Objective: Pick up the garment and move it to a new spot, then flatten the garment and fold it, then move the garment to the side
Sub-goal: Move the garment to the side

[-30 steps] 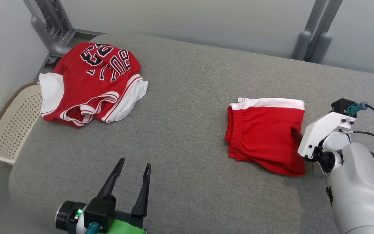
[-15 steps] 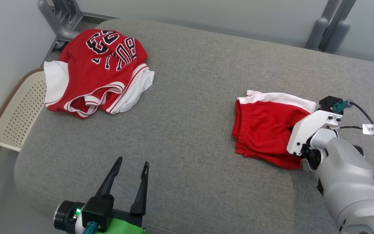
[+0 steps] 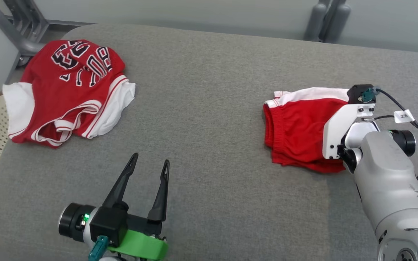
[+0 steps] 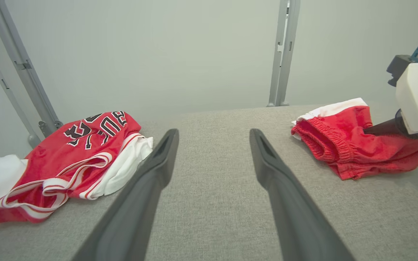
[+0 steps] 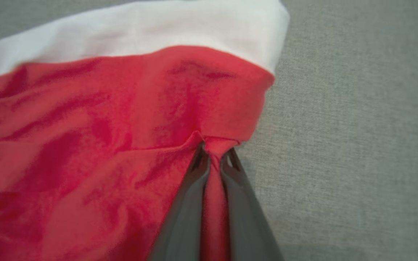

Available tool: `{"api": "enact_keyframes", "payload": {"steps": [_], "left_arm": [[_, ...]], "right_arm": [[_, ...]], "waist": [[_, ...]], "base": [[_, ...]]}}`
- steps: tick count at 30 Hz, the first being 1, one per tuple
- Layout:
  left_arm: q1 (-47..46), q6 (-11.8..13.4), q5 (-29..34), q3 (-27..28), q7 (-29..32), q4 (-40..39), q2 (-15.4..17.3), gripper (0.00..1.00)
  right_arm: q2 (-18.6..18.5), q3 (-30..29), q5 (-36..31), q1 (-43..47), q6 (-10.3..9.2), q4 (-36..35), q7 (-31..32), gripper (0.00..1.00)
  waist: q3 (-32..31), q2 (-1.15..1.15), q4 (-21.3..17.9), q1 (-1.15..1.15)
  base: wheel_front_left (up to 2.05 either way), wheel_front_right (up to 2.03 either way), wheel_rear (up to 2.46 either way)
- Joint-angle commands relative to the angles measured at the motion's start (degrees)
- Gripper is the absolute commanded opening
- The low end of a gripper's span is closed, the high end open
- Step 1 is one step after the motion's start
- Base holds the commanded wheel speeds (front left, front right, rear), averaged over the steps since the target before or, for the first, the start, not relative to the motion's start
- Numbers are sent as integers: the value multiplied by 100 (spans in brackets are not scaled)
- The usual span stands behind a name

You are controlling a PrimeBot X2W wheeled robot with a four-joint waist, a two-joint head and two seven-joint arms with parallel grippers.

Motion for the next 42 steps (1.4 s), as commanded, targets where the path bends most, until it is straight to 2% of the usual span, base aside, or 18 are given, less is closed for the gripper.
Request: {"api": "enact_keyframes", "payload": {"steps": [1, 4, 8, 14, 15, 22, 27, 32, 37, 42], "left_arm": [[-121, -44, 68, -50, 0, -90, 2, 100], [-229, -93, 87, -90, -1, -320, 32, 100], [-365, -123, 184, -119, 0, -587, 106, 100], [-562, -141, 323, -137, 0, -858, 202, 100], [-562, -141, 323, -137, 0, -858, 202, 100], [-687, -188, 420, -231, 0, -1010, 420, 100], [-765, -213, 475, -359, 69, -1101, 532, 100], [-897, -240, 521, -495, 156, -1183, 621, 100], [-950, -260, 508, -630, 206, -1253, 676, 100], [-966, -256, 491, -674, 204, -1301, 704, 100]], "right_arm": [[-40, 100, -150, -22, -12, -132, 116, 0], [-37, 444, -354, -114, -12, -339, 246, 0], [-233, 974, -415, -194, -12, -556, 315, 0], [-788, 1674, -25, -230, -12, -794, 381, 0], [-788, 1674, -25, -230, -12, -794, 381, 0], [-1588, 2554, 847, -215, -12, -1167, 380, 0], [-2339, 3172, 1480, -280, -12, -1546, 312, 0], [-2975, 3550, 1791, -362, -12, -1900, 232, 0], [-3480, 3742, 1914, -401, -12, -1992, 117, 0], [-3834, 3802, 1863, -447, -12, -1972, -123, 0]], "waist": [[231, 0, -450, 0], [411, 0, -759, 0], [685, 0, -1148, 0], [1028, 0, -1593, 0], [1028, 0, -1593, 0], [1402, 0, -1980, 0], [1643, 0, -2072, 0], [1842, 0, -2064, 0], [1923, 0, -1940, 0], [2037, 0, -1819, 0]], "base": [[0, 0, 0], [0, 0, 0], [0, 0, 0], [0, 0, 0], [0, 0, 0], [0, 0, 0], [0, 0, 0], [0, 0, 0], [0, 0, 0], [0, 0, 0]]}}
